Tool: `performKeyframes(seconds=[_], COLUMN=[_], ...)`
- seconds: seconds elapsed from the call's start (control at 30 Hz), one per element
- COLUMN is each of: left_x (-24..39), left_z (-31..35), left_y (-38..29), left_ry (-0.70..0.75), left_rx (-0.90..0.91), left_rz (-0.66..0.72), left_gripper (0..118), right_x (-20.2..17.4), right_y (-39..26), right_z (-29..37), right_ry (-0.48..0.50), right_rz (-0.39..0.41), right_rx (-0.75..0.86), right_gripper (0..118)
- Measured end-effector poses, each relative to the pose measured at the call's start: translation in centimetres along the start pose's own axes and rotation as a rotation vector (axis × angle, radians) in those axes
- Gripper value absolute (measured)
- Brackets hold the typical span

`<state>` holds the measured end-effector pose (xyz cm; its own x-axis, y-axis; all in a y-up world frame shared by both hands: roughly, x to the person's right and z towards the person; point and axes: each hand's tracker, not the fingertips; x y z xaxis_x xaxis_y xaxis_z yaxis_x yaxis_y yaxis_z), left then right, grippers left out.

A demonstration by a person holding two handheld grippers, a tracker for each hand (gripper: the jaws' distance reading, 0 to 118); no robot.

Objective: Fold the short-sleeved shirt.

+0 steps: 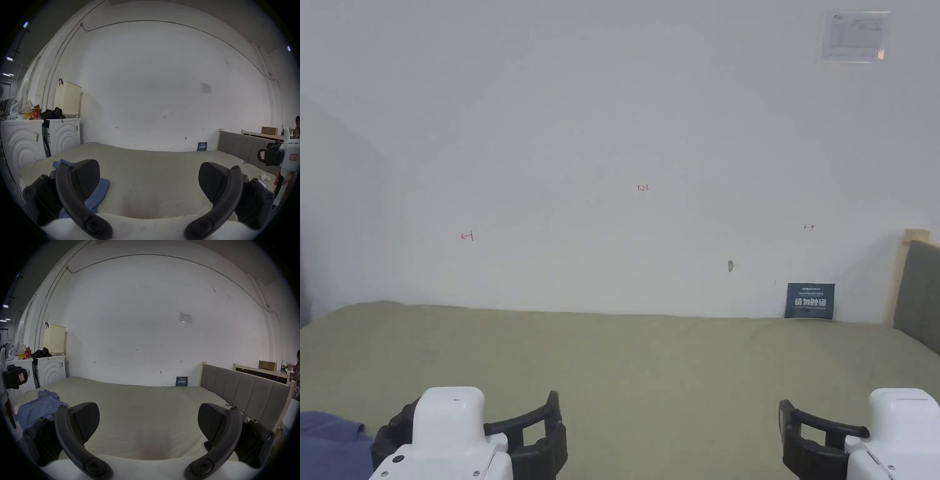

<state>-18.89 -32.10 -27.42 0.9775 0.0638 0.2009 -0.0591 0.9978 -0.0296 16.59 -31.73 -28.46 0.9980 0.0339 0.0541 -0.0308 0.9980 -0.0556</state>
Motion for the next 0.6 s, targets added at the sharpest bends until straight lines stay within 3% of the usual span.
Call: performKeyframes(seconds=[0.5, 0.53, 0.57, 0.6], left_x=[-0.4, -0.4, -0.2, 0.0], left_z=[0.3, 0.2, 0.1, 0.1], left_y=[-0.1, -0.1, -0.2, -0.4], left_ry=[0.016, 0.027, 0.048, 0.049], left_rx=[-0.025, -0.057, -0.075, -0.067], left_rz=[-0.005, -0.02, -0.037, -0.041], left_gripper=[118, 118, 109, 68], right_x=[-0.2, -0.2, -0.2, -0.3], right_y=[-0.6, -0.7, -0.8, -0.9], right_z=[0.1, 0.3, 0.4, 0.4], right_ry=[0.003, 0.03, 0.076, 0.064], right_rz=[-0.012, -0.011, 0.003, 0.016], right_rx=[-0.036, -0.043, -0.057, -0.065], right_gripper=[117, 113, 100, 61])
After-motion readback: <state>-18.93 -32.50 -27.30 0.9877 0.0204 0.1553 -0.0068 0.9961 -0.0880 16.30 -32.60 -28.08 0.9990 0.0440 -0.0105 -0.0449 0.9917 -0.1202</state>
